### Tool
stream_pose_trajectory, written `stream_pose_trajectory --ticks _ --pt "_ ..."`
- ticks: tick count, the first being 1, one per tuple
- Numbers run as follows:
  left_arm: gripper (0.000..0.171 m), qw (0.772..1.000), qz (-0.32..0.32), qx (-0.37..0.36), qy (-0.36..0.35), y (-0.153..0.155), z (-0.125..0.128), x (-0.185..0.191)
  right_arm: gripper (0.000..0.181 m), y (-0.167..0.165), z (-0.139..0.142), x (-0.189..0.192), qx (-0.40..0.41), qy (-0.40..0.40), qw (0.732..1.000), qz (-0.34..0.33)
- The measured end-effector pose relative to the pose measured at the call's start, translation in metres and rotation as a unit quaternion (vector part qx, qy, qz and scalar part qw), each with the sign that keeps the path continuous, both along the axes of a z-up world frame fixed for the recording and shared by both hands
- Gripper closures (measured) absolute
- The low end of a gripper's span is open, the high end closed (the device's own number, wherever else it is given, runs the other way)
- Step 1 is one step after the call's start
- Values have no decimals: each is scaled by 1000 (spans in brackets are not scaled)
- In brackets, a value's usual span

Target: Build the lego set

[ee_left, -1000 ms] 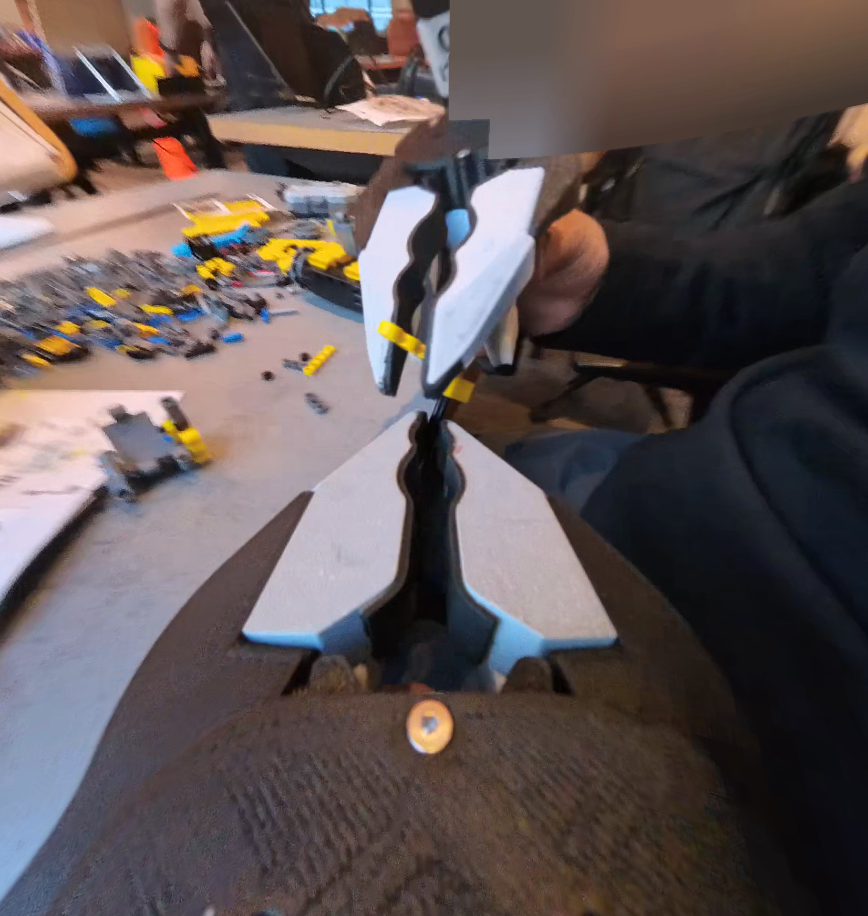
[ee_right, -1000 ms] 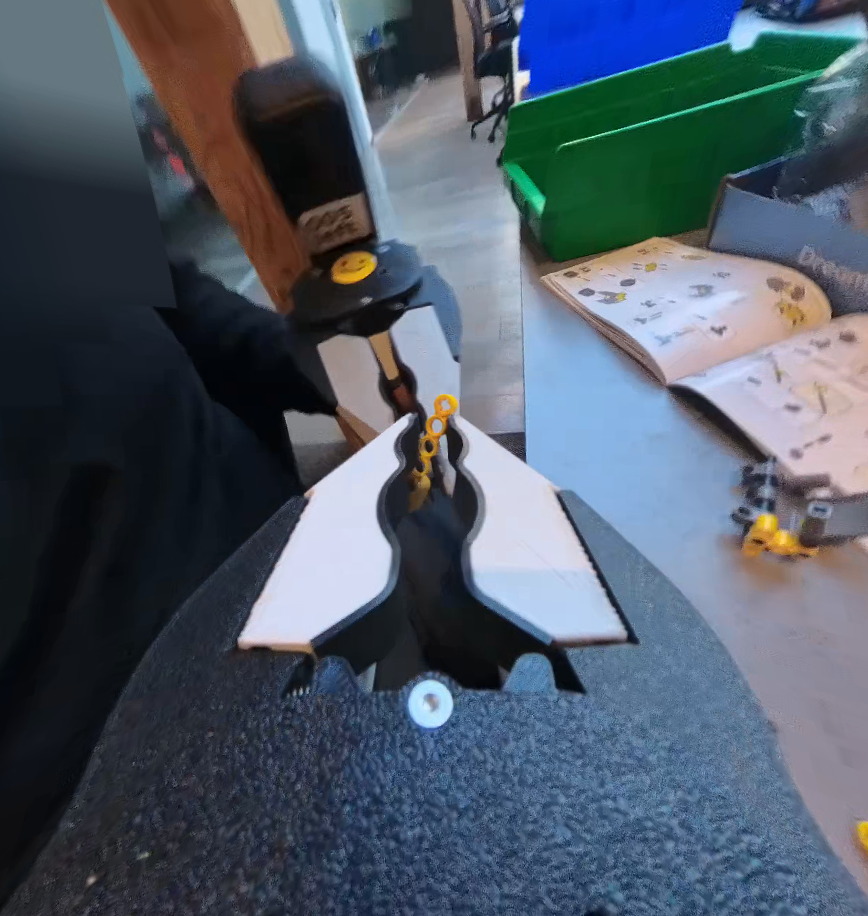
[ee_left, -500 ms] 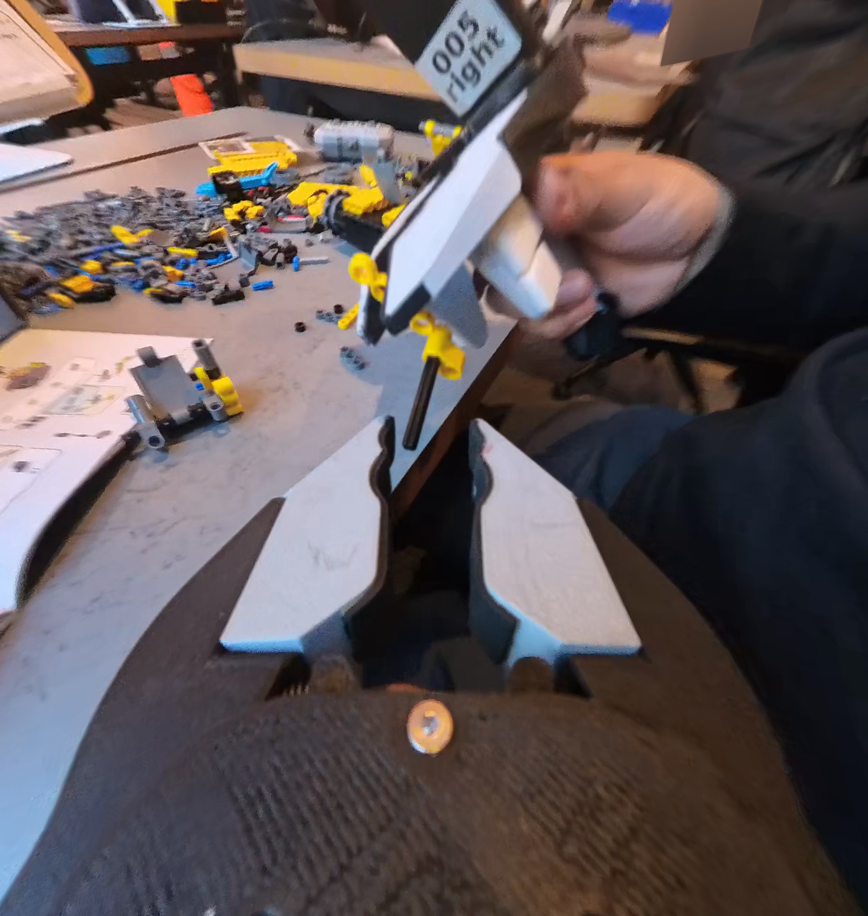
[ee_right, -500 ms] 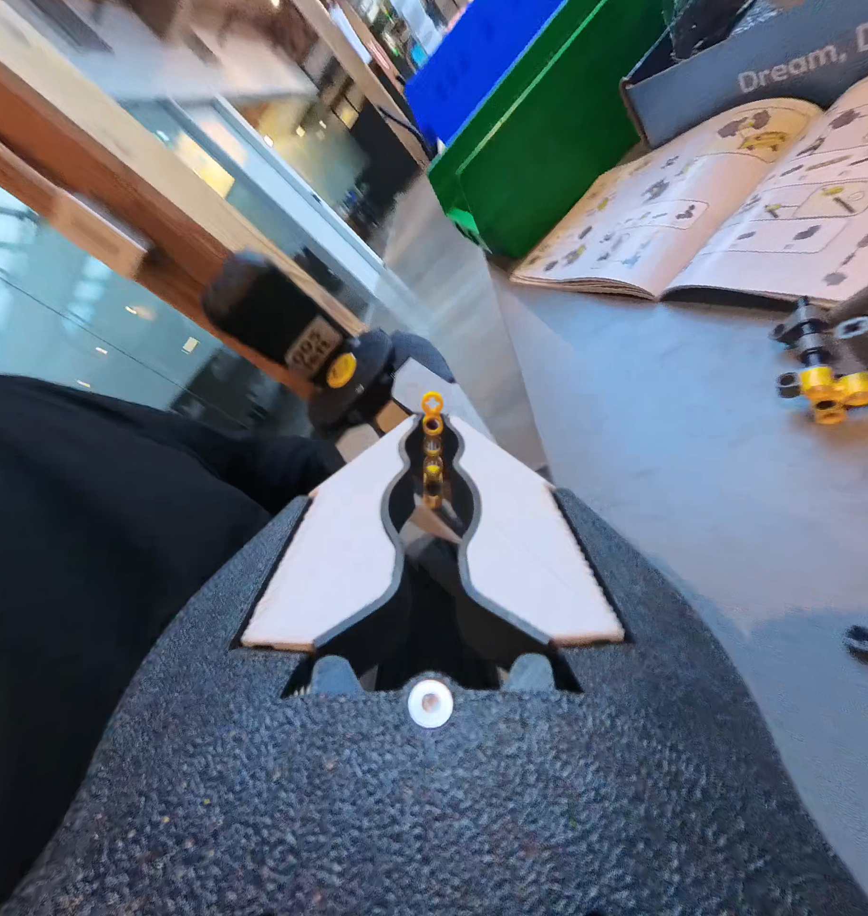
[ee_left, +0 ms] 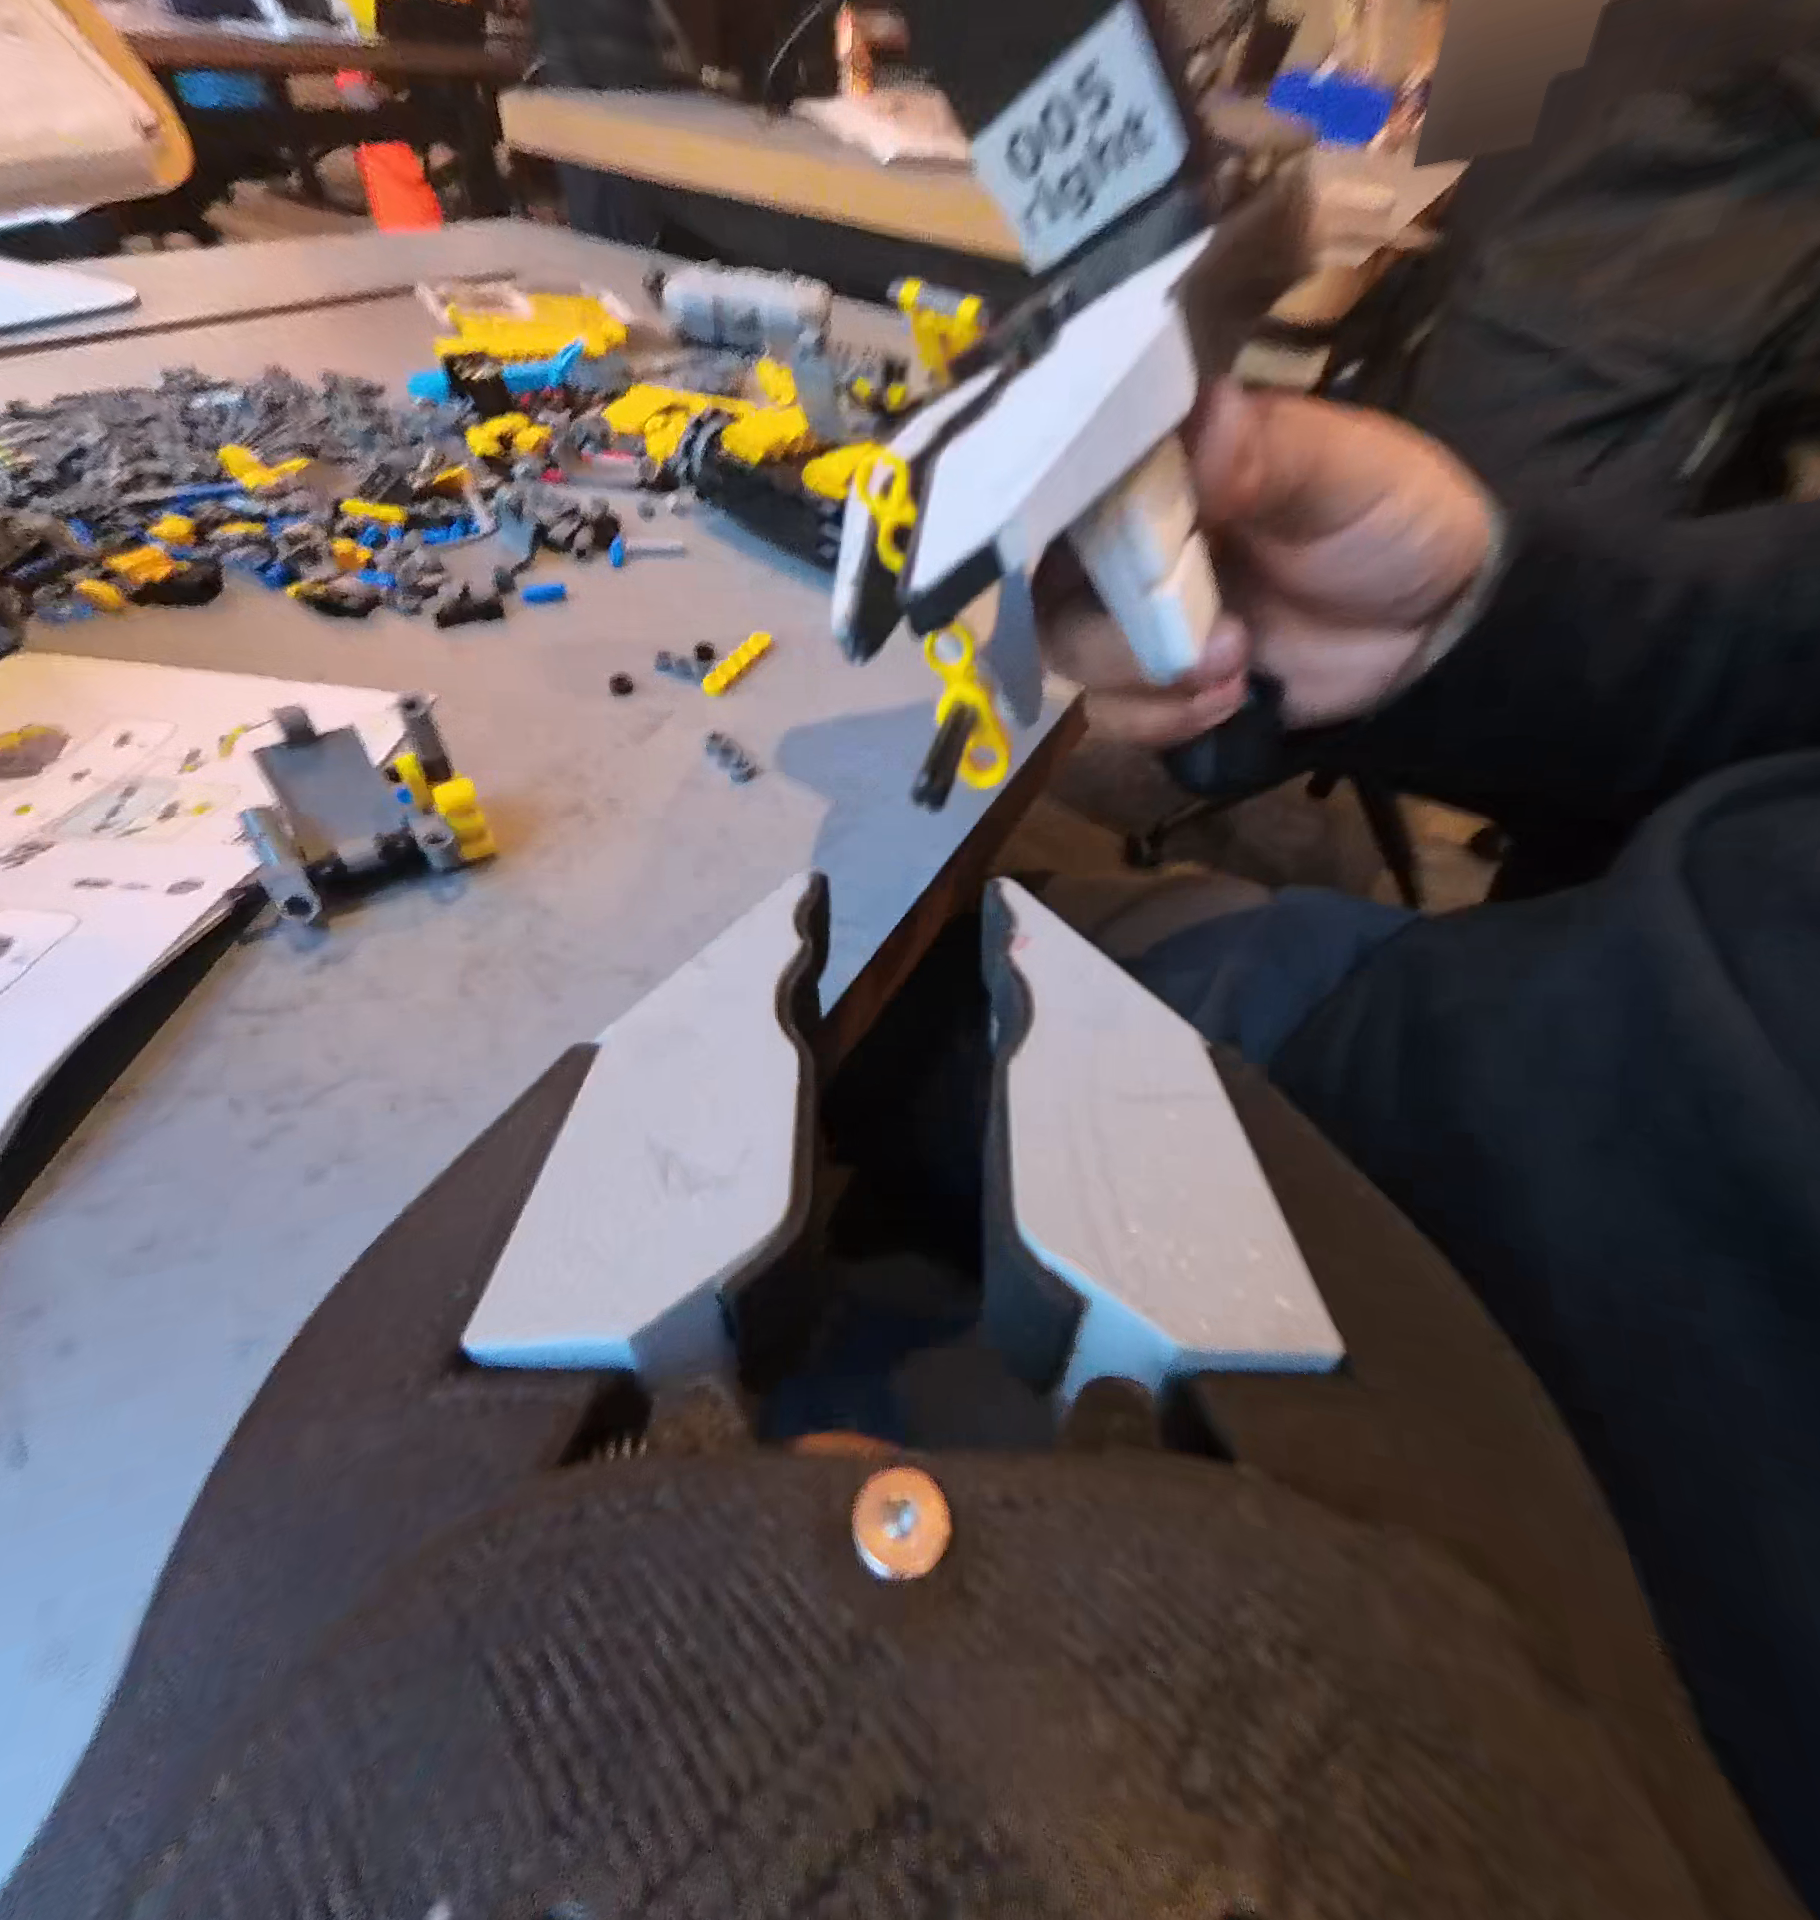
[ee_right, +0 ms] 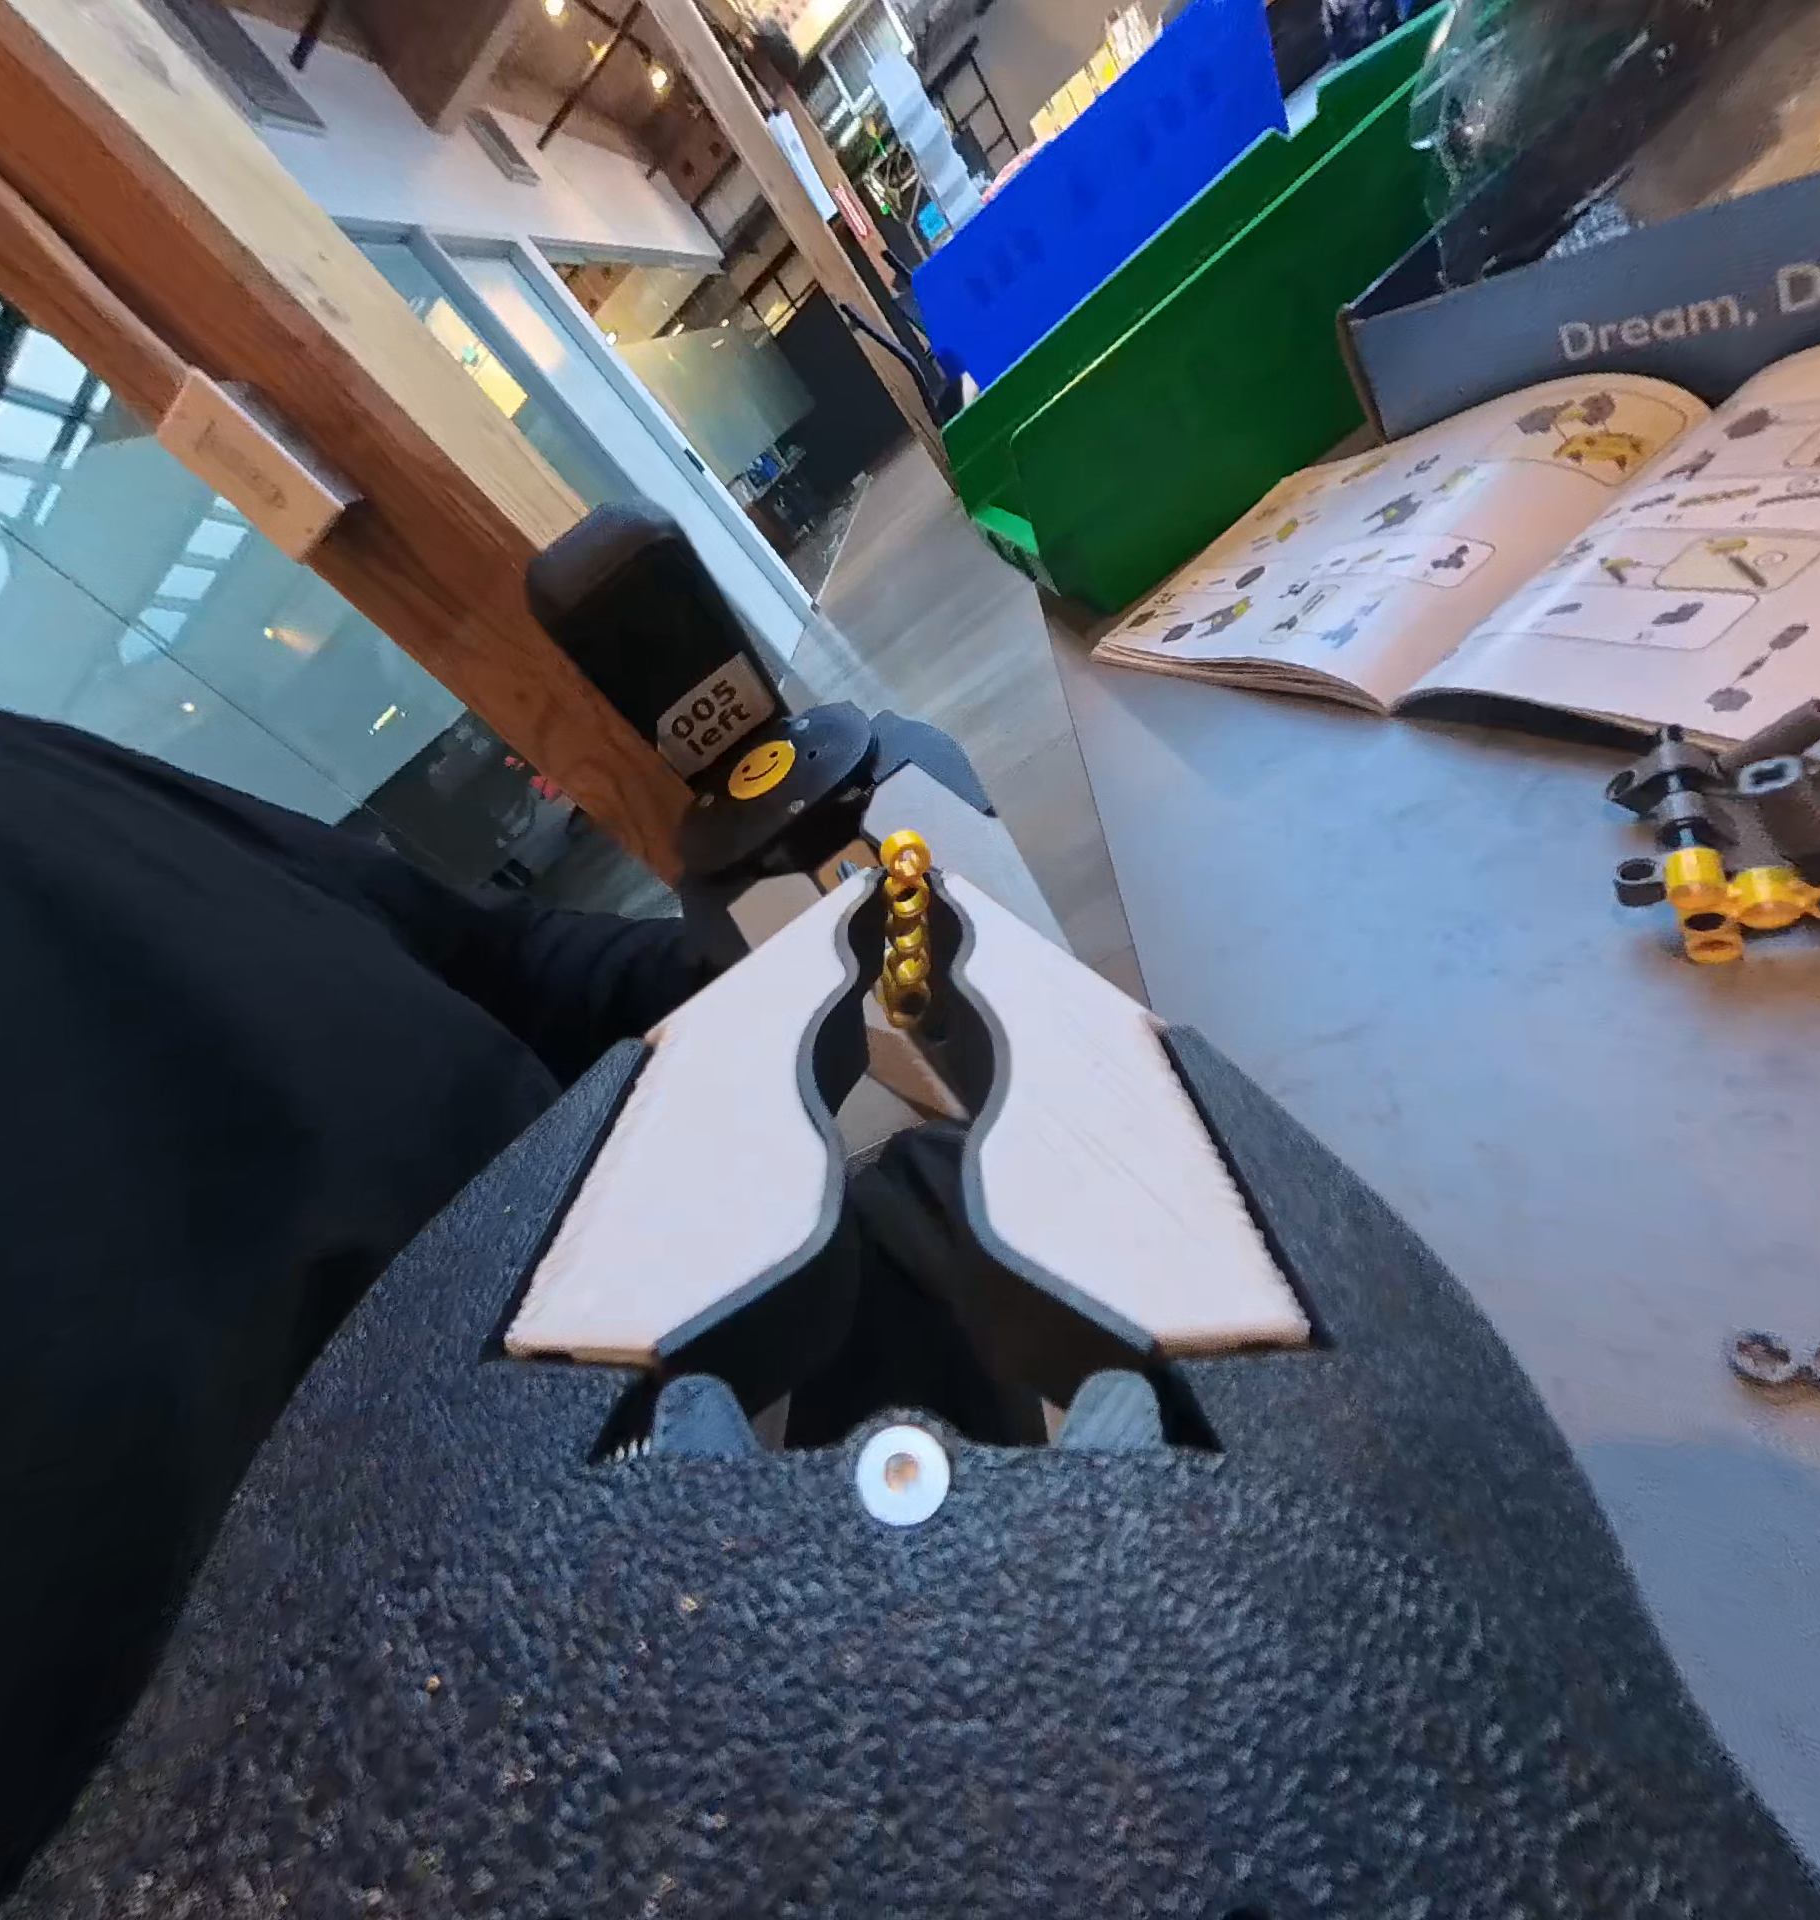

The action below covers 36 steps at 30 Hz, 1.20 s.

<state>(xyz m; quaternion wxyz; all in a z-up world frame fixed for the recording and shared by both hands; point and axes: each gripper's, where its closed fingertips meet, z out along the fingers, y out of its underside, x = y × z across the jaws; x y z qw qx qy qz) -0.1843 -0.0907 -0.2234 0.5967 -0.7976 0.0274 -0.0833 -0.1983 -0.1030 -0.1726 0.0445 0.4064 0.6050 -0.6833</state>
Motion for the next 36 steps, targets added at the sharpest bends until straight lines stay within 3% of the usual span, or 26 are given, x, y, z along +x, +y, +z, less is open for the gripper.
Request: stream_pose_trajectory --ticks 3,5,8,15,23,27,30,33,36 --pt "144 998 -28 16 -48 1 6 10 175 -4 -7 3 19 26 999 -3" --pt "163 997 -41 23 -57 0 8 15 174 -6 -14 3 14 16 1000 -1" --pt "164 998 -37 27 -44 -1 9 15 174 -5 -16 3 -17 7 1000 -1" --pt "165 1000 8 10 -12 -2 -1 -3 174 3 -32 -2 8 -3 1000 -21" --pt "166 1000 28 -4 11 -2 -9 -12 174 5 -39 -4 90 43 995 -20" --pt "158 999 38 -8 -3 -5 -11 -19 174 9 -31 1 177 137 974 -25" --pt "150 999 -14 13 -45 -6 -3 -4 174 13 -30 3 264 213 940 -34" --pt "143 995 -45 13 -86 -7 -1 6 174 6 -31 12 295 250 922 -13" --pt "145 998 -23 14 -58 -10 -1 0 174 6 -26 11 315 268 910 -22"
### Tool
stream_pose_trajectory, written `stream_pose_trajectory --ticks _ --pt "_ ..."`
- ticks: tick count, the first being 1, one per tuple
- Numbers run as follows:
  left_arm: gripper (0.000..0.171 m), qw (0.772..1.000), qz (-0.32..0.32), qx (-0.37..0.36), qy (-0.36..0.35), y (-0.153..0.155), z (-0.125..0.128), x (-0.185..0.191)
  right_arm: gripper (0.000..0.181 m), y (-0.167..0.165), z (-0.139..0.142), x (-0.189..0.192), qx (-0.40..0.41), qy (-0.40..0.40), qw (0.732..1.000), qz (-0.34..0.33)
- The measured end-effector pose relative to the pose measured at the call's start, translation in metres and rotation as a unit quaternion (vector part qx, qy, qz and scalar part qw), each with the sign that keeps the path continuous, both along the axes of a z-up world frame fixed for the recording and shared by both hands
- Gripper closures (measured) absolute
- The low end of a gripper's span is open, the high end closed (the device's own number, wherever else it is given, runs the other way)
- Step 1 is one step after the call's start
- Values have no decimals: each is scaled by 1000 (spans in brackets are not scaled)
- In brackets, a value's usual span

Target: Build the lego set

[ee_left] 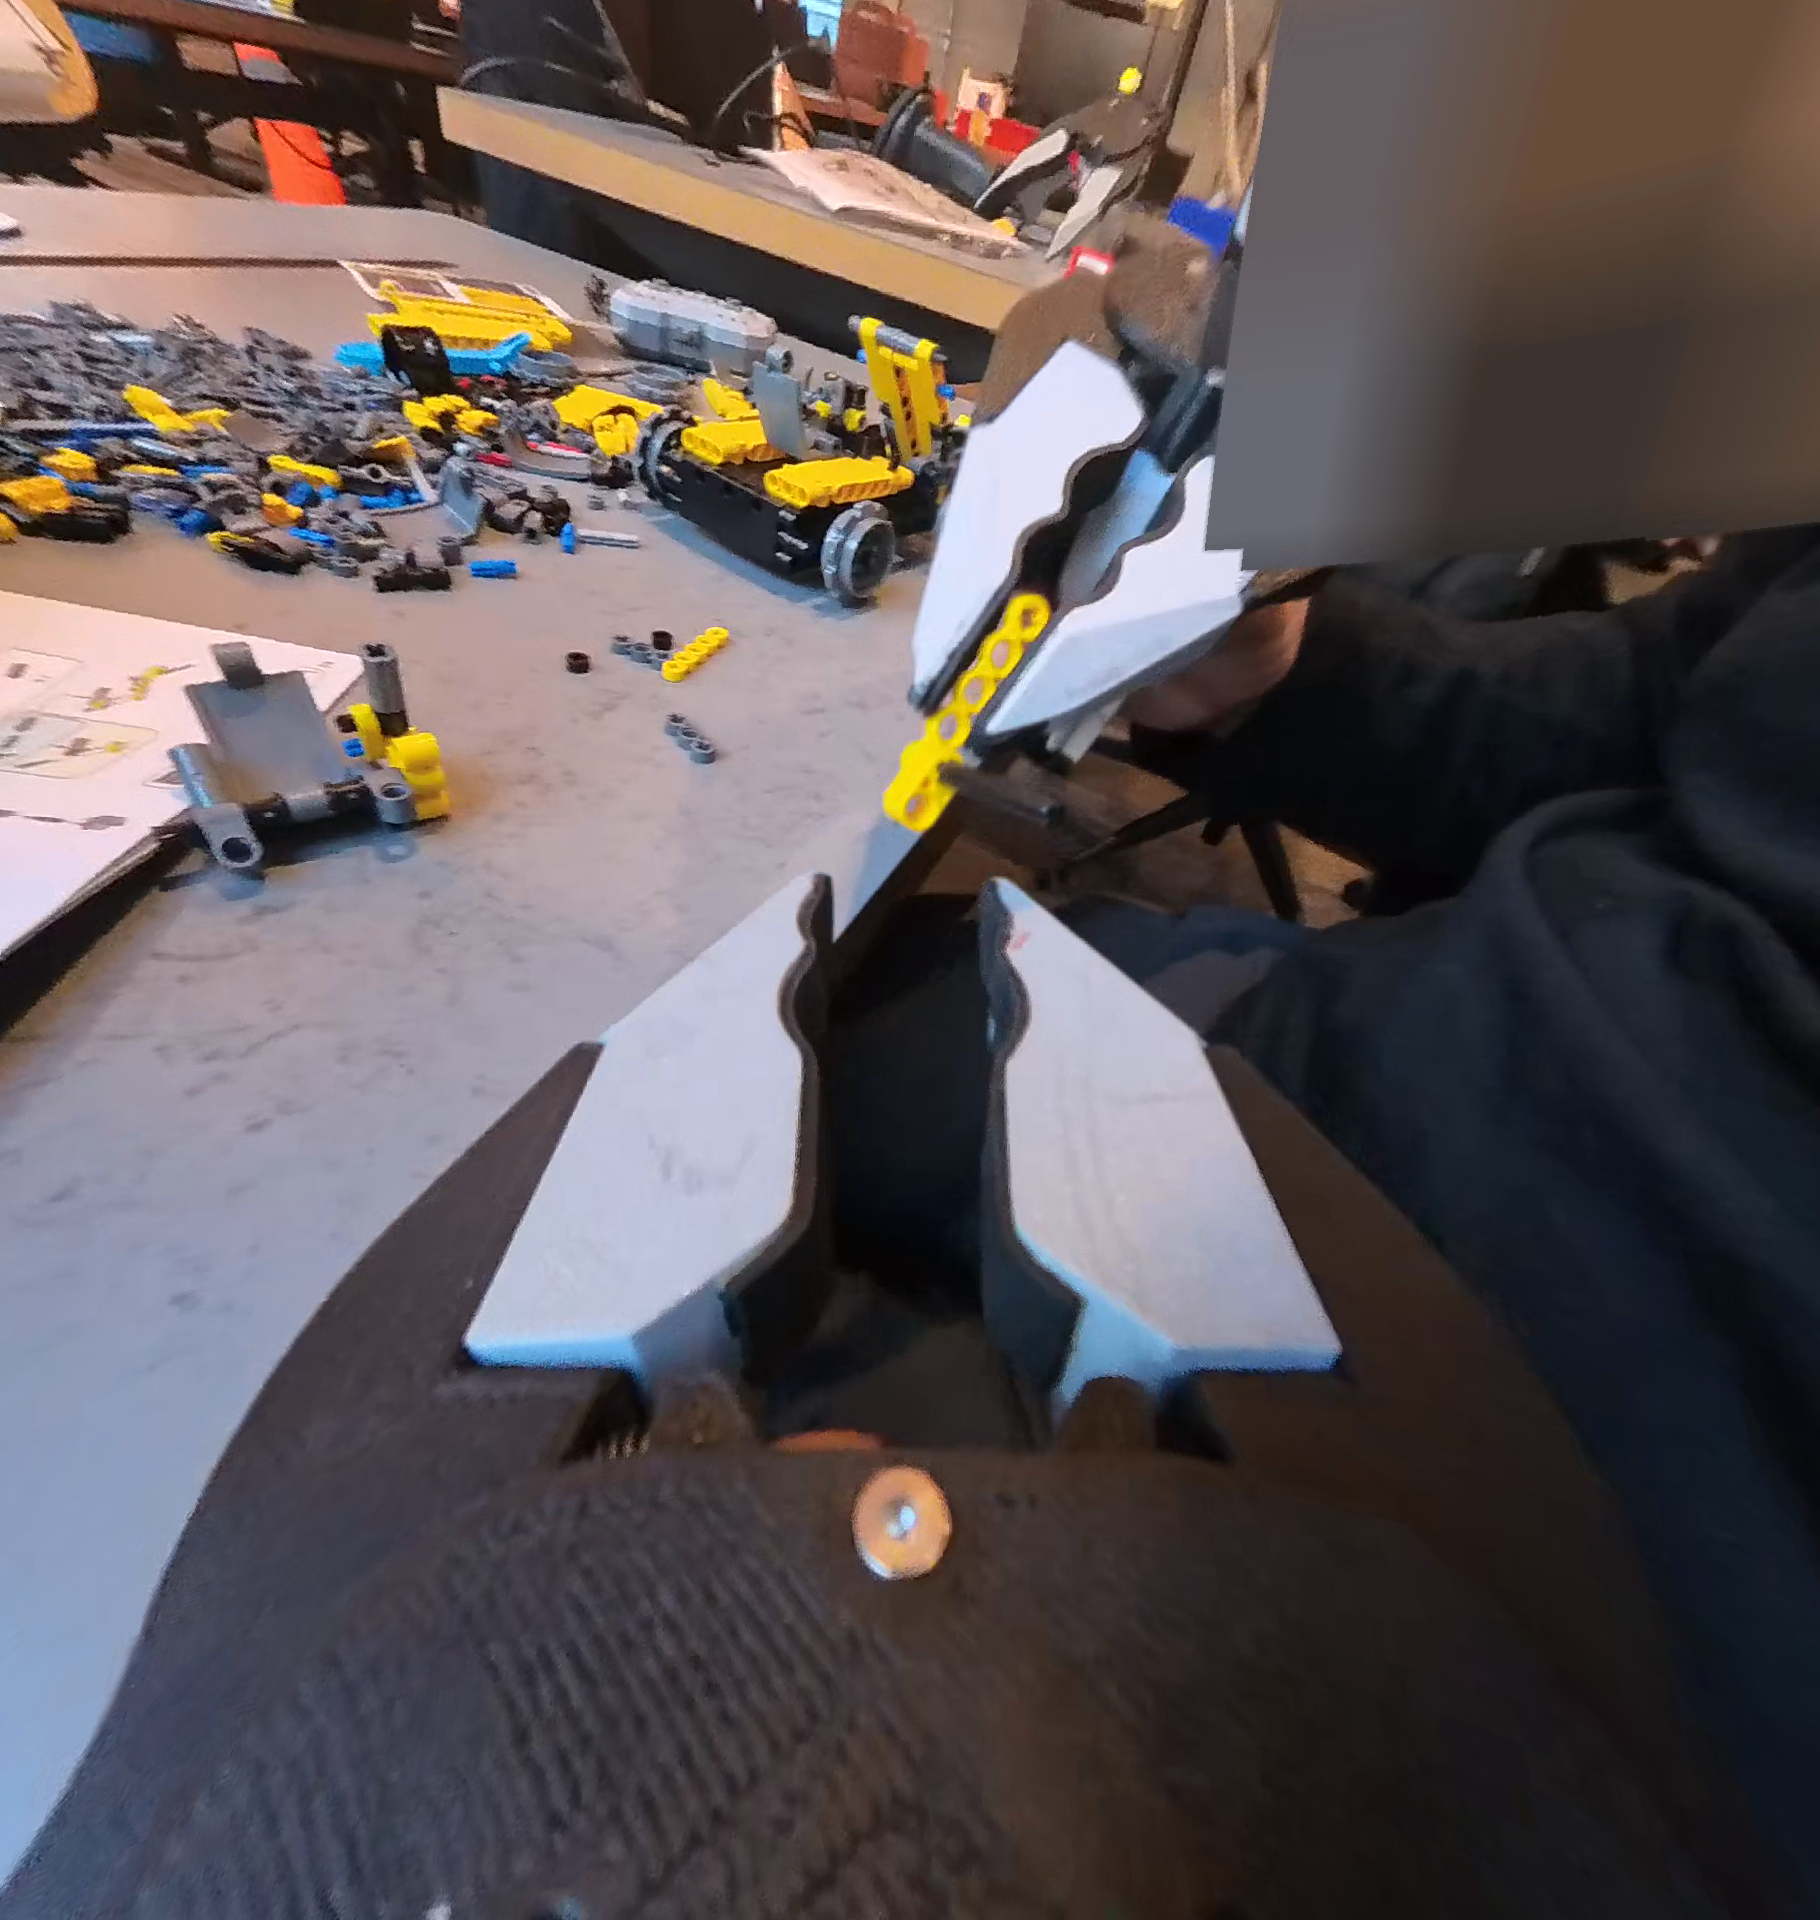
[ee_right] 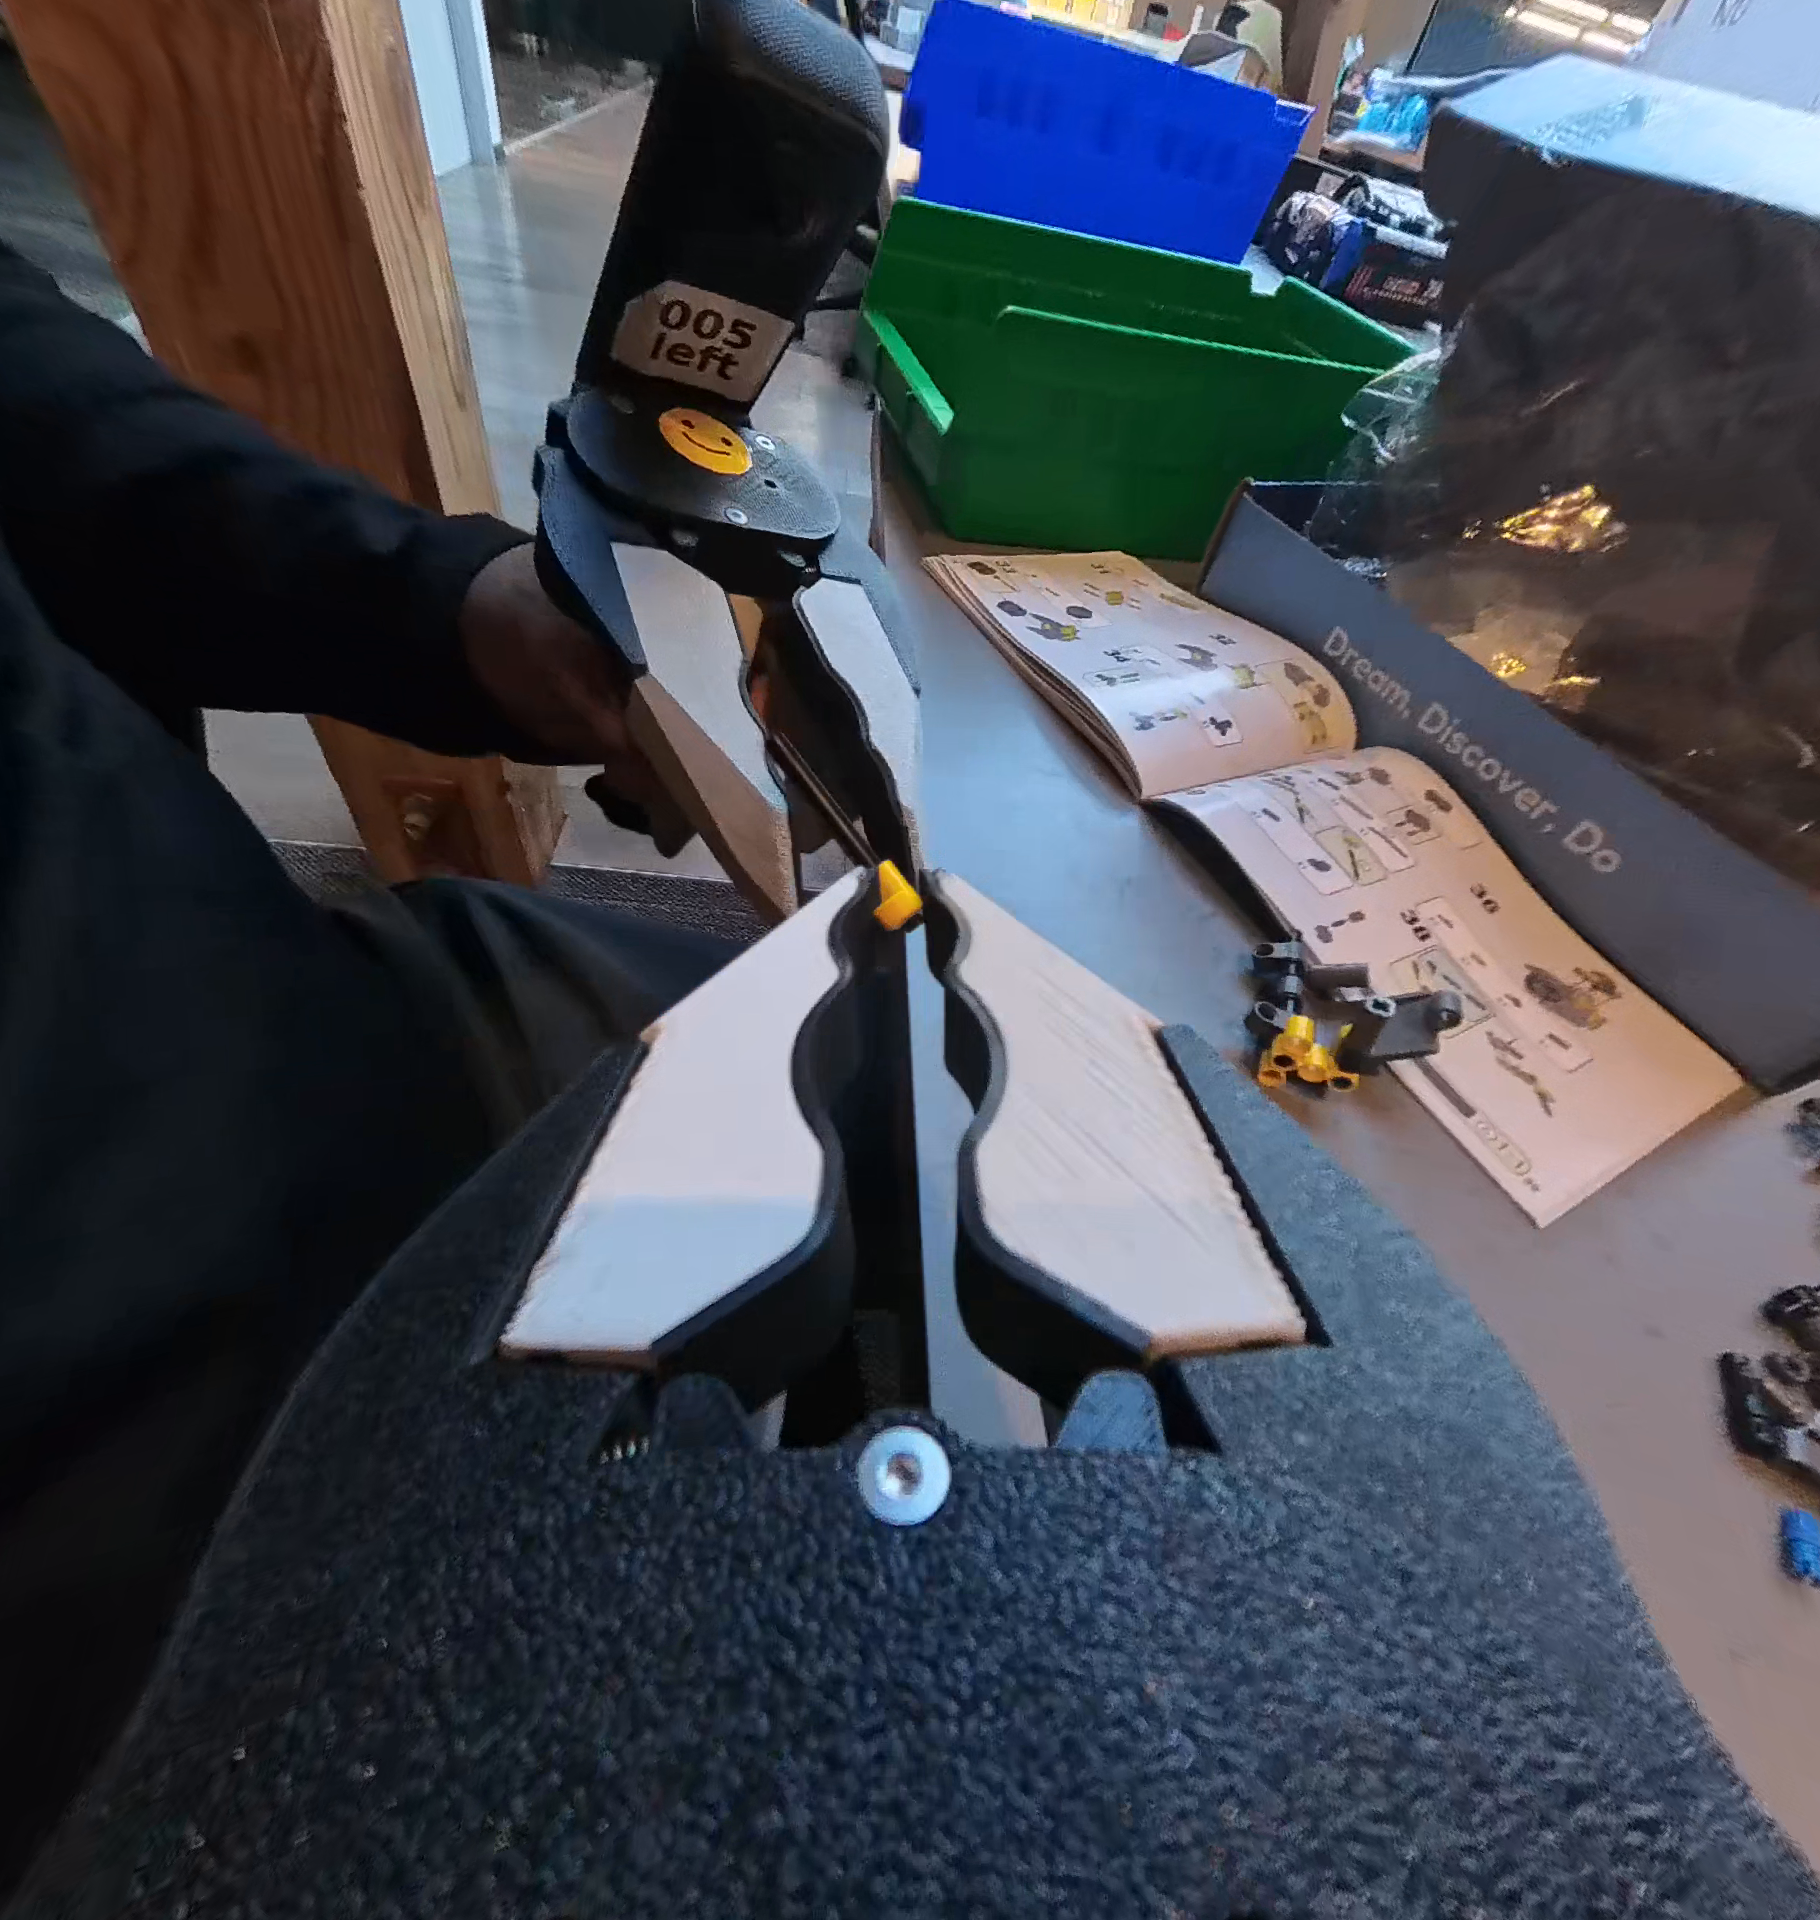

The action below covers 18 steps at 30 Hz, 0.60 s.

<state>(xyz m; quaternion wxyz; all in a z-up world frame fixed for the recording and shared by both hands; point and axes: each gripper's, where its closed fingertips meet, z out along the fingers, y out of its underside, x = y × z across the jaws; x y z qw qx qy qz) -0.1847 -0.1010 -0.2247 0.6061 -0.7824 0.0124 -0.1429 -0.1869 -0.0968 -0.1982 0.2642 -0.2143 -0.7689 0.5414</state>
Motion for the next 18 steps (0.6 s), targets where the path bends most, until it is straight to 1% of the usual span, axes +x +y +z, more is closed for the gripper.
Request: stream_pose_trajectory --ticks 2,5,7,9,11,13,15,18 --pt "144 1000 15 -12 14 -3 -4 -5 174 0 3 1 12 16 1000 2" --pt "142 999 35 -21 23 -6 -6 -11 174 4 2 0 56 47 997 -4" --pt "140 1000 20 -15 19 -6 -4 -5 174 4 1 -2 84 72 994 -1" --pt "138 1000 -17 -11 1 -5 -3 8 174 4 -1 -5 113 91 989 1" --pt "137 999 -41 -7 -15 -5 -1 16 174 2 -3 -7 137 103 985 5" --pt "138 999 -28 -13 -7 -3 -4 12 174 2 -5 -10 160 115 980 5" --pt "141 999 12 -24 20 -2 -8 0 173 2 -8 -13 179 121 976 8" --pt "145 999 22 -23 34 -1 -8 -4 174 1 -9 -18 190 133 973 11"
